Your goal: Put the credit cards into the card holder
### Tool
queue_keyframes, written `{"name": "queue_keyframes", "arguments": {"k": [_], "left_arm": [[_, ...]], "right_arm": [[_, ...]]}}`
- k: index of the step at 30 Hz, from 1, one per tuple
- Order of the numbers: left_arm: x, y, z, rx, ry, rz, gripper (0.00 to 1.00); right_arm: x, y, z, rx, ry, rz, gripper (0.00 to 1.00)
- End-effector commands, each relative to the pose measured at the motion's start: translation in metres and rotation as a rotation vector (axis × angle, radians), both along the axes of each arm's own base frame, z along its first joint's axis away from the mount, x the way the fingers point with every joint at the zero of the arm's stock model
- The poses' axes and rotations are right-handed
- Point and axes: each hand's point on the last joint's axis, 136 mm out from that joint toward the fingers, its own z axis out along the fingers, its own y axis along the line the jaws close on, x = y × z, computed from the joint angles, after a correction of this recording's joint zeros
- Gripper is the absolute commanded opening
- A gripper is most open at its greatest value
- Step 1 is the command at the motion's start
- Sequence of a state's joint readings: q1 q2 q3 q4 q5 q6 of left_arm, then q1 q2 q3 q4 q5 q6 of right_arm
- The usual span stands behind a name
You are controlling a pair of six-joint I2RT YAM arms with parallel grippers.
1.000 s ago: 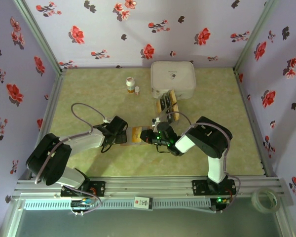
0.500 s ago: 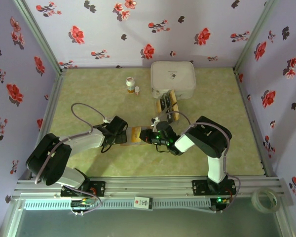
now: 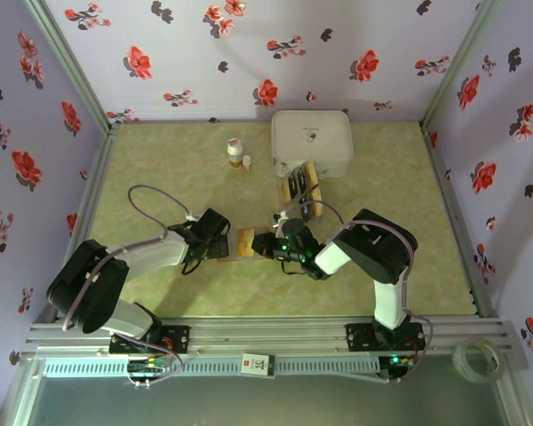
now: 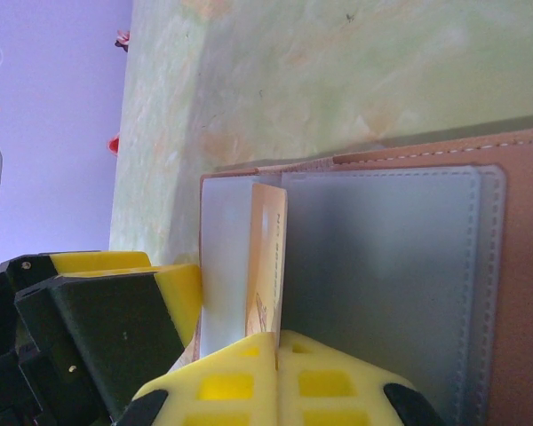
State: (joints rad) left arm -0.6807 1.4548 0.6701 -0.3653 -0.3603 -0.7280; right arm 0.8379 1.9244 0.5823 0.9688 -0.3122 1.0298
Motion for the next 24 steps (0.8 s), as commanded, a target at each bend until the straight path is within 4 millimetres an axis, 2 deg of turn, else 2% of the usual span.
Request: {"name": "queue_keyframes", "arguments": {"k": [1,17,20,24], "left_arm": [[-0.0102,0.0107,-0.005,0.039,0.017,0.012,1.0],[-0.0104,0.0107,-0.0025,0.036,0.012,0.008,1.0],[-0.0104,0.0104,-0.0023,0.035,0.011,0.008,1.0],[-0.0097,0.0101,-0.0016,0.034,0.01,0.009,0.99]], "right_arm": [[-0.0183,-0.0161,-0.0399,-0.121,0.103,0.008,0.06],[-0.0211,-0.0074,-0.0448,-0.119,0.134,0.038,0.08],[-0.0217,-0.0076,-0.0462,-0.125,0.138,0.04,0.11],[-0.022,-0.0081,-0.0465,-0.138,0.14,0.045,0.22]]}}
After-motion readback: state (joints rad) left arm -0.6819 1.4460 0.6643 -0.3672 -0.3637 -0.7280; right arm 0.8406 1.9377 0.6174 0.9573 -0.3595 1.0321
